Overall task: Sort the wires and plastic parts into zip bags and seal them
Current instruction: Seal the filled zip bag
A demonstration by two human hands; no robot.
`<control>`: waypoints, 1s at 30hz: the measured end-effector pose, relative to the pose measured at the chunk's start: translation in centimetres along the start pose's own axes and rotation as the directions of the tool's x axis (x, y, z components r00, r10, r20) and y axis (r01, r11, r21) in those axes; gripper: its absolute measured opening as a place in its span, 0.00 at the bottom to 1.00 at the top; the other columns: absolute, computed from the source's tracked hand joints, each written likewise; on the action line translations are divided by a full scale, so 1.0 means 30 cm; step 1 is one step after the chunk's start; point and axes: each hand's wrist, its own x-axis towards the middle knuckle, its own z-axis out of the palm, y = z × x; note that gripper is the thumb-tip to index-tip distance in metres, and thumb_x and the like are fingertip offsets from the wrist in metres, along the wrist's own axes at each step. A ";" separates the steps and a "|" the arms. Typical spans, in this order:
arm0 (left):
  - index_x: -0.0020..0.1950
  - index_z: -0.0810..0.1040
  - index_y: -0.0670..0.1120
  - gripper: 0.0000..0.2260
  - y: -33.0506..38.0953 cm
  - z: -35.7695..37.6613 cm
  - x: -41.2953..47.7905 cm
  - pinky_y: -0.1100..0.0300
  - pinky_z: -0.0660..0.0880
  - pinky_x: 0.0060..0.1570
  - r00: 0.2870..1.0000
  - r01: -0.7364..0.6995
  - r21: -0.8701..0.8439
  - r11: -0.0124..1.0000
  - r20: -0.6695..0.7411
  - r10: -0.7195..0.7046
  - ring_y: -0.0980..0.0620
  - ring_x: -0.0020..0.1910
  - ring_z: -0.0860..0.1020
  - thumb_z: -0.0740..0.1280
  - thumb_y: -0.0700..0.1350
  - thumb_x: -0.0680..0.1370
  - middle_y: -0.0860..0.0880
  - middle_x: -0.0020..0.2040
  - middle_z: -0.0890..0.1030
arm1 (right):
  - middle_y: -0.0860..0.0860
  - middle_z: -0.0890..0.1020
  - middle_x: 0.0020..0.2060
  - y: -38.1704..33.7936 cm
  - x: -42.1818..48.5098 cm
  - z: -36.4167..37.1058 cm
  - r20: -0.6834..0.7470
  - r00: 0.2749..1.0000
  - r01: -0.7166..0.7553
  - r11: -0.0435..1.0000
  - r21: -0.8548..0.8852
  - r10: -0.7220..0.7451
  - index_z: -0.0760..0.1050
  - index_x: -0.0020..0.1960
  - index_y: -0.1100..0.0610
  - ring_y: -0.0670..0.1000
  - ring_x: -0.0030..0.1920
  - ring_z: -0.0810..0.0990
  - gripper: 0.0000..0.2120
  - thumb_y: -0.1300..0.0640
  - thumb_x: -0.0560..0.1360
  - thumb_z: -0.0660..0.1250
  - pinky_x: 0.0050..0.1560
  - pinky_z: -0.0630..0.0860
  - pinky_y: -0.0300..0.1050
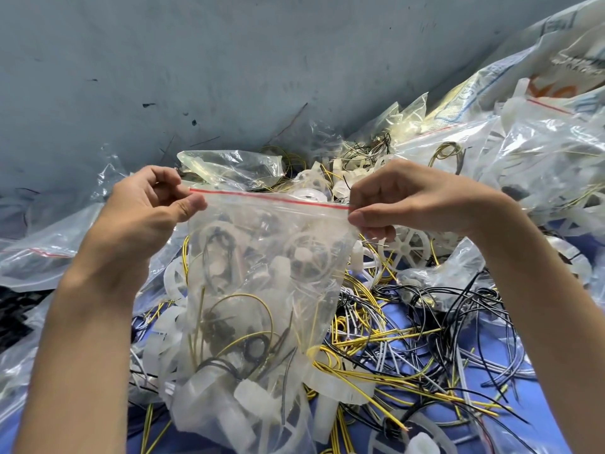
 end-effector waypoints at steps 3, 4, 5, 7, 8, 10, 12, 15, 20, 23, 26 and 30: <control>0.43 0.71 0.50 0.11 0.009 -0.001 -0.004 0.70 0.70 0.39 1.000 0.016 -0.039 0.999 0.009 -0.015 0.61 0.35 0.78 0.70 0.36 0.71 0.59 0.29 0.79 | 0.51 0.77 0.26 -0.003 0.005 0.010 -0.051 0.998 0.042 0.999 0.008 -0.042 0.75 0.32 0.58 0.46 0.27 0.73 0.09 0.59 0.70 0.66 0.28 0.70 0.37; 0.43 0.72 0.50 0.10 0.012 0.000 -0.007 0.70 0.70 0.39 0.999 0.028 -0.047 0.999 0.035 -0.026 0.61 0.35 0.78 0.71 0.39 0.70 0.58 0.30 0.80 | 0.50 0.77 0.26 -0.002 0.007 0.012 -0.048 0.997 0.055 0.998 0.026 -0.053 0.76 0.32 0.57 0.46 0.27 0.74 0.09 0.58 0.70 0.65 0.29 0.70 0.37; 0.44 0.73 0.50 0.10 0.016 0.001 -0.010 0.70 0.71 0.39 0.997 0.044 -0.051 0.998 0.068 -0.040 0.62 0.35 0.78 0.70 0.42 0.67 0.57 0.30 0.81 | 0.51 0.78 0.27 -0.001 0.008 0.011 -0.034 0.998 0.057 0.997 0.048 -0.055 0.77 0.34 0.58 0.47 0.28 0.75 0.08 0.58 0.71 0.65 0.31 0.71 0.37; 0.45 0.74 0.50 0.11 0.018 0.004 -0.014 0.70 0.72 0.41 0.990 0.073 -0.047 0.996 0.126 -0.066 0.64 0.34 0.77 0.69 0.46 0.65 0.56 0.32 0.82 | 0.52 0.80 0.28 0.001 0.006 0.006 0.002 0.999 0.035 0.996 0.079 -0.035 0.78 0.36 0.59 0.49 0.30 0.77 0.08 0.57 0.71 0.65 0.35 0.73 0.38; 0.46 0.74 0.49 0.11 0.015 0.005 -0.015 0.69 0.72 0.43 0.987 0.082 -0.042 0.996 0.140 -0.075 0.64 0.33 0.77 0.69 0.46 0.65 0.56 0.32 0.83 | 0.53 0.80 0.28 0.003 0.005 0.006 0.018 1.000 0.024 0.996 0.091 -0.026 0.79 0.37 0.59 0.49 0.30 0.77 0.08 0.57 0.71 0.65 0.35 0.74 0.38; 0.46 0.74 0.49 0.11 0.009 0.006 -0.014 0.65 0.70 0.45 0.986 0.085 -0.035 0.996 0.146 -0.080 0.64 0.33 0.77 0.69 0.45 0.65 0.56 0.32 0.83 | 0.53 0.80 0.29 0.008 0.003 0.006 0.035 0.999 0.017 0.994 0.105 -0.020 0.79 0.36 0.59 0.50 0.30 0.77 0.07 0.58 0.71 0.65 0.35 0.74 0.38; 0.47 0.74 0.49 0.10 0.005 0.003 -0.010 0.65 0.70 0.45 0.987 0.077 -0.028 0.997 0.143 -0.072 0.64 0.34 0.77 0.69 0.45 0.66 0.56 0.31 0.83 | 0.54 0.79 0.29 0.012 0.001 0.004 0.046 0.999 0.012 0.994 0.107 -0.017 0.78 0.36 0.60 0.50 0.30 0.77 0.07 0.59 0.71 0.65 0.35 0.74 0.38; 0.47 0.74 0.50 0.13 -0.002 -0.008 -0.005 0.66 0.70 0.45 0.991 0.060 -0.024 0.998 0.121 -0.056 0.64 0.35 0.78 0.70 0.45 0.64 0.56 0.31 0.82 | 0.53 0.79 0.29 0.010 0.000 -0.001 0.060 0.998 0.009 0.996 0.090 -0.015 0.78 0.36 0.60 0.49 0.29 0.76 0.07 0.59 0.71 0.65 0.33 0.73 0.36; 0.46 0.72 0.50 0.15 0.000 -0.009 -0.005 0.63 0.69 0.45 0.996 0.053 -0.045 0.998 0.081 -0.049 0.56 0.38 0.76 0.70 0.43 0.62 0.58 0.29 0.80 | 0.52 0.78 0.28 0.007 0.005 0.010 0.009 1.000 0.024 1.000 0.015 -0.024 0.77 0.35 0.58 0.48 0.29 0.75 0.07 0.57 0.70 0.65 0.31 0.69 0.41; 0.47 0.72 0.50 0.15 0.008 -0.005 -0.006 0.61 0.67 0.44 0.991 0.070 -0.061 0.996 0.122 -0.062 0.53 0.37 0.72 0.69 0.44 0.62 0.55 0.29 0.81 | 0.55 0.79 0.29 0.008 0.008 0.010 0.013 1.000 0.018 0.999 0.044 -0.018 0.78 0.37 0.61 0.50 0.31 0.77 0.08 0.56 0.70 0.66 0.35 0.72 0.44; 0.48 0.73 0.49 0.15 0.013 0.005 -0.016 0.66 0.73 0.42 0.981 0.086 -0.063 0.994 0.180 -0.074 0.58 0.34 0.76 0.69 0.45 0.63 0.53 0.31 0.83 | 0.58 0.81 0.32 0.006 0.011 0.017 0.034 0.999 0.007 0.999 0.051 -0.009 0.79 0.39 0.62 0.52 0.34 0.79 0.10 0.55 0.71 0.66 0.38 0.74 0.41; 0.49 0.74 0.49 0.15 0.011 0.020 -0.020 0.73 0.74 0.37 0.980 0.073 -0.074 0.995 0.192 -0.057 0.63 0.33 0.79 0.69 0.43 0.63 0.53 0.32 0.83 | 0.56 0.80 0.31 0.007 0.015 0.024 0.027 0.999 0.019 0.999 0.040 -0.020 0.78 0.38 0.61 0.51 0.33 0.78 0.07 0.61 0.74 0.66 0.35 0.74 0.38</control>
